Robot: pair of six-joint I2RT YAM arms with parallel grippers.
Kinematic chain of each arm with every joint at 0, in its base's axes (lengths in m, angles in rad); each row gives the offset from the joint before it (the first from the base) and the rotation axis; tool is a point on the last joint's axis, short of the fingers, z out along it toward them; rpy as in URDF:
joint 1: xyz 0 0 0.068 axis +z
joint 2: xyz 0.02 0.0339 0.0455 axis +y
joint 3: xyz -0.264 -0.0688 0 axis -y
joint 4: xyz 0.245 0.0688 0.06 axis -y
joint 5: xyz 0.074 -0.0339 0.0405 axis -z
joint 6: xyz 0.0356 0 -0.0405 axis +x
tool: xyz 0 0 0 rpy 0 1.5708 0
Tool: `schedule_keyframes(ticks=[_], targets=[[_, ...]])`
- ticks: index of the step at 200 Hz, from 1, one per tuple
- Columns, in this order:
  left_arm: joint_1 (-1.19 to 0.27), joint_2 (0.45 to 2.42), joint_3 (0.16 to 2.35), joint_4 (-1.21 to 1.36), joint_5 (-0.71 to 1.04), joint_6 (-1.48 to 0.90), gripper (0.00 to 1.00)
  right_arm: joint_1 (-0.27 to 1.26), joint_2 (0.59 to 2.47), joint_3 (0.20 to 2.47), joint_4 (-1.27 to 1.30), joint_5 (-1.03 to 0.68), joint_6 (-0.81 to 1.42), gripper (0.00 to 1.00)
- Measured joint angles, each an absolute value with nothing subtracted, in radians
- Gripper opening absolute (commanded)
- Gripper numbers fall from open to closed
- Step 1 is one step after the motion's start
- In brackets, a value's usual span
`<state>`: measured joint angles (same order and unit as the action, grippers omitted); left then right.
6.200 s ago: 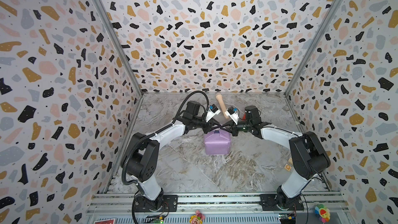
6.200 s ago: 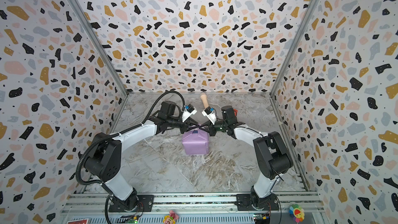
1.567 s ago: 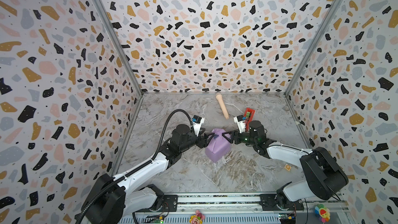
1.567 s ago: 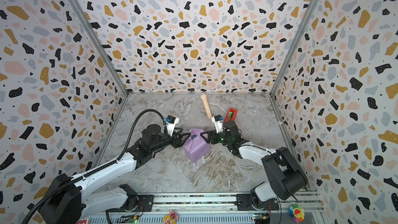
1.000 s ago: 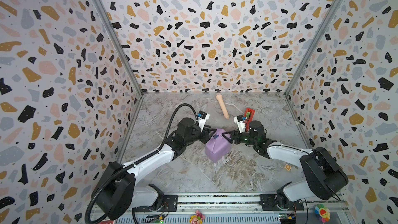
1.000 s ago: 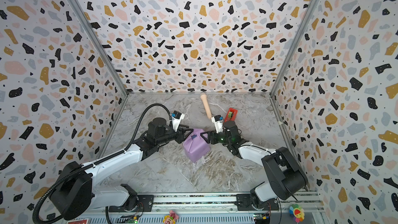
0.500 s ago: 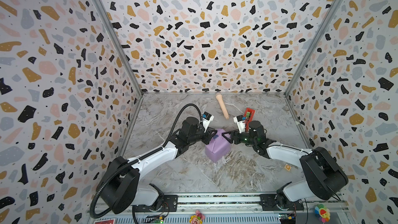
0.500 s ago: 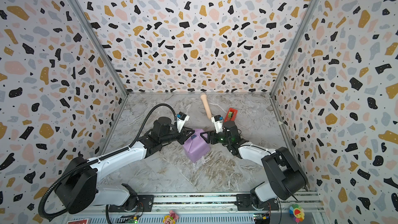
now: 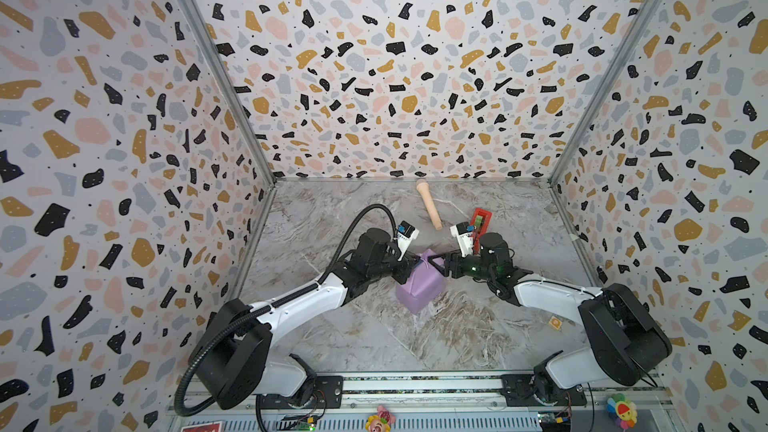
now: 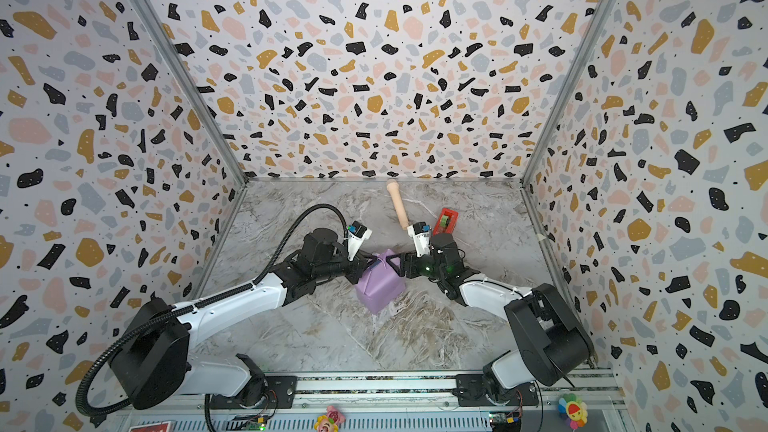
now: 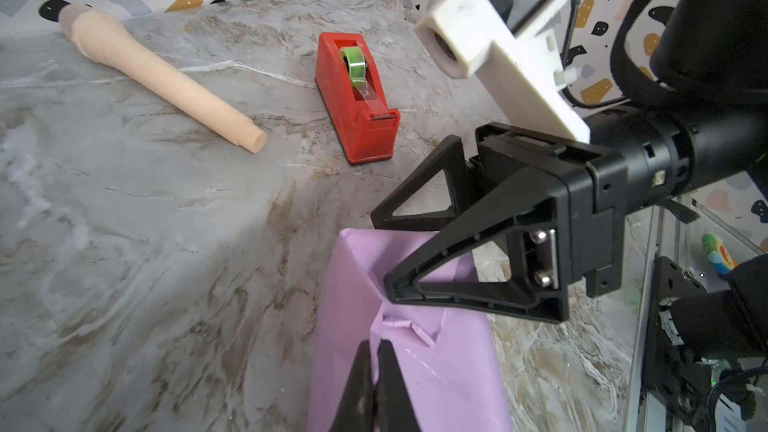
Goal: Wrap the gift box in paper
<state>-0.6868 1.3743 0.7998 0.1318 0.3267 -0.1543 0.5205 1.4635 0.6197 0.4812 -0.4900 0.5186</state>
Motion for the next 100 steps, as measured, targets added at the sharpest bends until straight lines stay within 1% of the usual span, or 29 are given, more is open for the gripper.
schedule_keyframes(ticks=[47,100], targets=[[-0.728,1.404,0.799,0.126,0.328,-0.143,0.00,0.530,1.460,0.607,0.490,-0.472,0.558,0.69],[-0.731,1.421,0.799,0.149,0.385,-0.144,0.23,0.543,1.441,0.587,0.501,-0.435,0.580,0.69]])
